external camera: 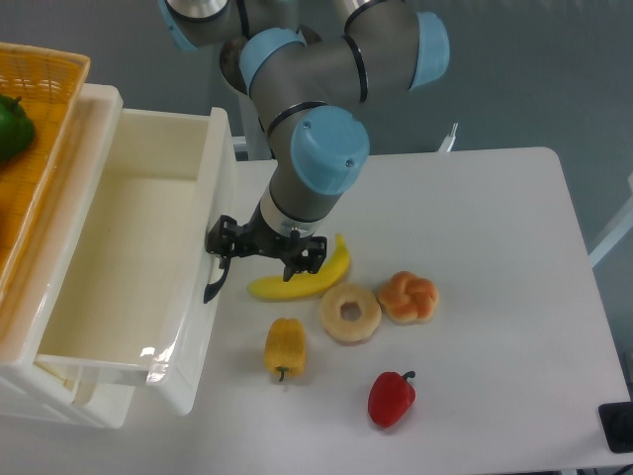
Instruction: Slide open the top white drawer
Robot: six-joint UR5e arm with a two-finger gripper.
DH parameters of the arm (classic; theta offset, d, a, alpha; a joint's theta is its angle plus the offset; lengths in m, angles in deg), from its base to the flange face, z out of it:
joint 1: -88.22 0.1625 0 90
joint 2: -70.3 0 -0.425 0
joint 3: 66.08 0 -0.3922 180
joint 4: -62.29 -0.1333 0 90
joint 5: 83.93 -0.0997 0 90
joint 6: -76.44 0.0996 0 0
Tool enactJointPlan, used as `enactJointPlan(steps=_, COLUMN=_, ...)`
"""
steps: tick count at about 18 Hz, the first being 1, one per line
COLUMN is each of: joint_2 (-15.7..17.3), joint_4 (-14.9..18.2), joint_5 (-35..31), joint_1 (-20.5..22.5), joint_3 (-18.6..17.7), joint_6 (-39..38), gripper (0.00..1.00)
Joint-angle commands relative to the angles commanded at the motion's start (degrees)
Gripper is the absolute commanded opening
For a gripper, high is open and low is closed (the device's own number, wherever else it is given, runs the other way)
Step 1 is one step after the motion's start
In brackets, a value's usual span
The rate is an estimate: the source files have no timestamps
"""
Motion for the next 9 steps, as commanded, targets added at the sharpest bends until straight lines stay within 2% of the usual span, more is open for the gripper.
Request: enactJointPlan(steps=9, joint_2=0.0, joint_4=0.1, joint_5=0.9, joint_1=0.6, joint_3=0.0, joint_6=0.0, gripper=1.00)
